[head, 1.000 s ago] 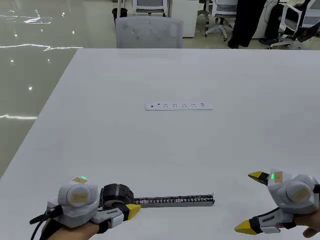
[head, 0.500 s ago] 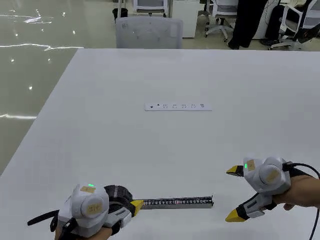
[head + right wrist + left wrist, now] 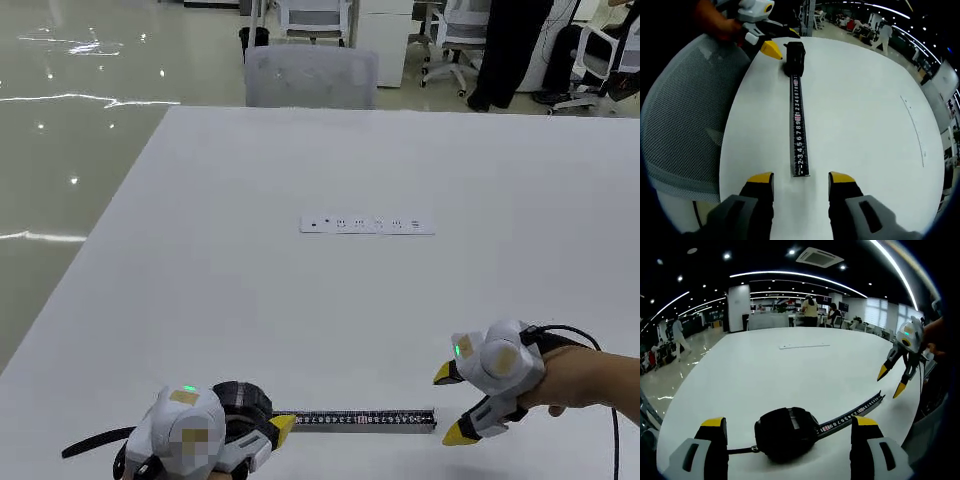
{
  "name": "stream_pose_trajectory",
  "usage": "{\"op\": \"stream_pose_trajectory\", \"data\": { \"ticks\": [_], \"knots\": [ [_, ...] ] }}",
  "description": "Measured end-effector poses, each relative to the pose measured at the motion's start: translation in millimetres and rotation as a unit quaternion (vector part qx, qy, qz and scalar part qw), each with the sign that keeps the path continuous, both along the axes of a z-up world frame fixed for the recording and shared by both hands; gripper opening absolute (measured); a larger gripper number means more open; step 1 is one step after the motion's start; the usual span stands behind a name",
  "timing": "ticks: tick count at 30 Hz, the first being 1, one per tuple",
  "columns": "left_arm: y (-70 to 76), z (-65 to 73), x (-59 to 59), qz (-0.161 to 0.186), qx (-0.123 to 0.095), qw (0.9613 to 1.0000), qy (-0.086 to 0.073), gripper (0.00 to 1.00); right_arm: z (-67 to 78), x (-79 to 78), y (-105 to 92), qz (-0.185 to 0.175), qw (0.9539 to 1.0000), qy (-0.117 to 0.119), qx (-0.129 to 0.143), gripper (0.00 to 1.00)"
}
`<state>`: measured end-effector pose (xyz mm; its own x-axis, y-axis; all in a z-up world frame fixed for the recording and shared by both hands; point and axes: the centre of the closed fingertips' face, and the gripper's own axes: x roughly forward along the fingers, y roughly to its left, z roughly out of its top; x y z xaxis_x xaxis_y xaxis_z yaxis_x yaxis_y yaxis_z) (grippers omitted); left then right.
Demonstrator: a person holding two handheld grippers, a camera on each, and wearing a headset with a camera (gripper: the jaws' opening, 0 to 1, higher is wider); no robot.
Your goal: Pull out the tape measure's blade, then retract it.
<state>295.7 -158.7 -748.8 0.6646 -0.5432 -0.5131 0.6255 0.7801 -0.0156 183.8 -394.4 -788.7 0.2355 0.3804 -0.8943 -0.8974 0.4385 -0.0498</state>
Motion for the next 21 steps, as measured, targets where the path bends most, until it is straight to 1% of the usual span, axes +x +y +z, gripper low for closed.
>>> {"op": "stream_pose_trajectory", "data": {
  "ticks": [3,6,7,10,12,16,18,19,21],
  "knots": [
    [-1.3,0.8,0.6,-0.001,-0.005,1.0,-0.002,1.0,-7.3,2.1,1.3,-0.008,0.9999,0.012,0.002,0.34],
    [-0.6,0.7,1.5,0.0,-0.003,1.0,-0.005,1.0,-15.9,-0.8,0.2,-0.008,0.9995,0.029,-0.001,0.29],
    [-0.7,2.4,2.5,0.001,-0.007,0.9999,-0.008,1.0,-19.6,-1.6,-0.5,-0.009,0.9993,0.035,-0.004,0.28],
    [0.1,3.2,3.5,0.002,-0.005,0.9999,-0.011,1.0,-26.0,-1.9,-1.0,-0.003,0.9992,0.038,-0.009,0.24],
    [0.4,2.4,4.0,0.004,-0.008,0.9999,-0.009,1.0,-29.5,-0.2,-1.9,-0.003,0.9992,0.039,-0.011,0.22],
    [1.2,2.1,4.5,0.008,-0.008,0.9999,-0.008,1.0,-31.4,0.3,-0.2,0.002,0.9993,0.036,-0.013,0.18],
    [2.1,1.0,5.1,0.011,-0.009,0.9999,-0.006,1.0,-34.5,-1.4,-0.5,0.011,0.9991,0.036,-0.02,0.15],
    [2.4,0.8,5.2,0.012,-0.01,0.9999,-0.006,1.0,-36.1,-1.7,-1.1,0.018,0.9989,0.034,-0.028,0.15],
    [2.5,-1.1,4.7,0.016,-0.012,0.9998,0.0,1.0,-35.2,-1.0,-1.5,0.014,0.9989,0.036,-0.027,0.15]
  ]
}}
